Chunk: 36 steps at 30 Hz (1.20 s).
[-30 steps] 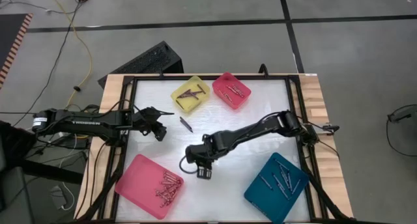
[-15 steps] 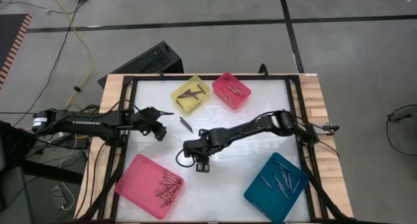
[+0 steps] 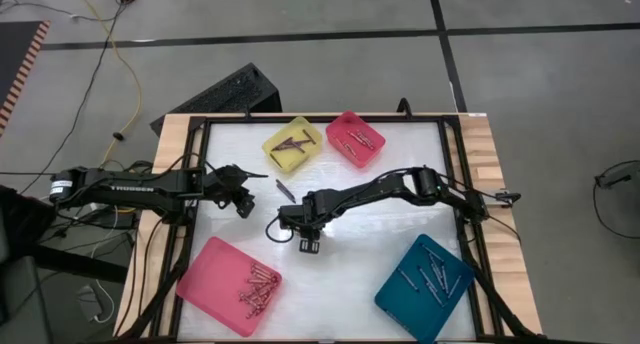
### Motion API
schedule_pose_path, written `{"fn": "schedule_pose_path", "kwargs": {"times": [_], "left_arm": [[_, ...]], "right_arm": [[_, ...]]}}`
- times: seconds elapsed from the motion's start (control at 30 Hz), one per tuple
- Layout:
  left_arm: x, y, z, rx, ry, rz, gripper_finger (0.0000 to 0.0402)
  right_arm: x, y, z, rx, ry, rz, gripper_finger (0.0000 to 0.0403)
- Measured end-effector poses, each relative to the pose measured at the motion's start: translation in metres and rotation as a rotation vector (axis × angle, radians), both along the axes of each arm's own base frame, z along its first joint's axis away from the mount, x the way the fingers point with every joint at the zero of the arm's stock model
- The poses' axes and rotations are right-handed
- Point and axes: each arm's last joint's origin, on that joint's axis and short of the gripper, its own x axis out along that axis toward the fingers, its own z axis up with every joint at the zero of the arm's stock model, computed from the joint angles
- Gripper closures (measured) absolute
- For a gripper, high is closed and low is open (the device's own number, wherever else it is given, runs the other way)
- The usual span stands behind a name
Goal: Sort crayons
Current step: Put the pink crayon into the red bin
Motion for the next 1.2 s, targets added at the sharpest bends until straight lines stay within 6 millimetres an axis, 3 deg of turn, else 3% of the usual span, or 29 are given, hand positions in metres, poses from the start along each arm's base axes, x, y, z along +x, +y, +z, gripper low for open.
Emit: {"fn": "schedule_pose_path", "kwargs": {"times": [0.23, 0.43, 0.5, 0.63, 0.77, 1.0, 1.2], "left_arm": [[0.000, 0.000, 0.000, 0.025, 0.011, -0.031, 0.0269], [0.000, 0.000, 0.000, 0.036, 0.015, -0.044, 0.0269], [0.000, 0.000, 0.000, 0.034, 0.014, -0.041, 0.0269], [0.000, 0.000, 0.000, 0.030, 0.013, -0.039, 0.0269], [0.000, 0.000, 0.000, 0.017, 0.008, -0.025, 0.0269], [0.000, 0.000, 0.000, 0.012, 0.001, -0.010, 0.0269], [0.000, 0.000, 0.000, 0.010, -0.001, -0.005, 0.0269]], "right_arm": [[0.000, 0.003, -0.014, -0.015, 0.054, 0.028, 0.0309], [0.000, -0.001, -0.010, 0.008, 0.048, -0.006, 0.0389], [-0.002, -0.002, -0.001, 0.017, 0.023, -0.006, 0.0397], [-0.007, -0.001, 0.020, 0.097, -0.017, -0.027, 0.0375], [-0.013, 0.018, 0.030, 0.189, -0.025, -0.013, 0.0357], [-0.017, 0.070, 0.029, 0.149, -0.089, 0.070, 0.0338], [-0.020, 0.090, 0.025, 0.028, -0.134, 0.063, 0.0296]]}}
